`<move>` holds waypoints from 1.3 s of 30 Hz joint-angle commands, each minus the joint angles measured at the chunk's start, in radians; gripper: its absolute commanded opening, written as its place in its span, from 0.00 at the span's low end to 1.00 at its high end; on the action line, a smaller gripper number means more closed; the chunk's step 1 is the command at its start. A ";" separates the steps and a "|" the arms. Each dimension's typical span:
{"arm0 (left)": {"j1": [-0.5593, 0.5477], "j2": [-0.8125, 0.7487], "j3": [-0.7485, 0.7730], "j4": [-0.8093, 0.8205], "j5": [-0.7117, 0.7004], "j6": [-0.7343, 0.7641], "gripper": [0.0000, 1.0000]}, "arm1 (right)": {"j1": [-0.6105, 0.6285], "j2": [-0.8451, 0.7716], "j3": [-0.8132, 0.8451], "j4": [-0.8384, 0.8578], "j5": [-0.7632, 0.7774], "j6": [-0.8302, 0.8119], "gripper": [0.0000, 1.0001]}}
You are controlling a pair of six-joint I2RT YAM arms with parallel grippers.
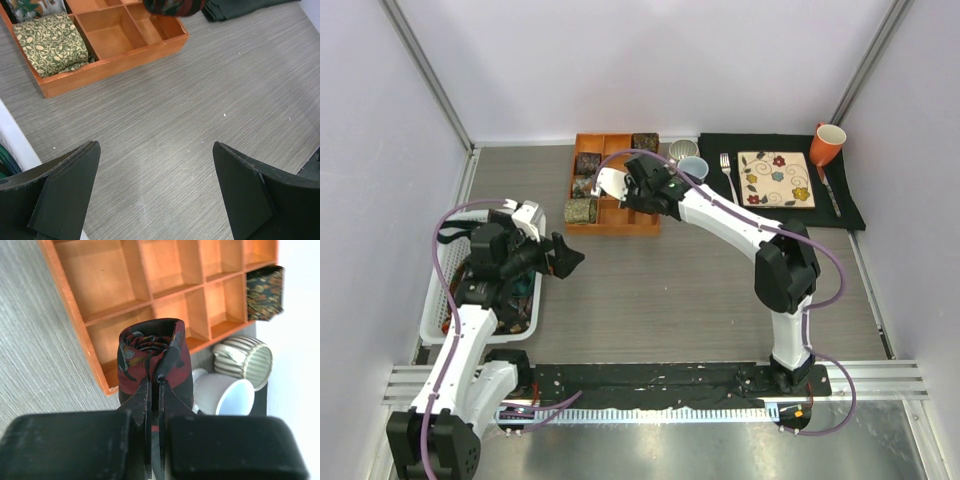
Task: Roll the ties
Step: Place the tie in the storage box.
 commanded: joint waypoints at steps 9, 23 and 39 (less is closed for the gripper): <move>0.020 -0.125 -0.043 0.046 -0.031 -0.062 1.00 | 0.003 0.072 0.037 0.076 -0.069 -0.098 0.01; 0.020 -0.109 -0.051 0.088 -0.020 -0.096 1.00 | -0.023 0.078 -0.026 0.045 -0.161 -0.080 0.01; 0.020 -0.074 -0.054 0.122 0.005 -0.093 1.00 | -0.046 0.069 -0.046 0.048 -0.169 -0.086 0.01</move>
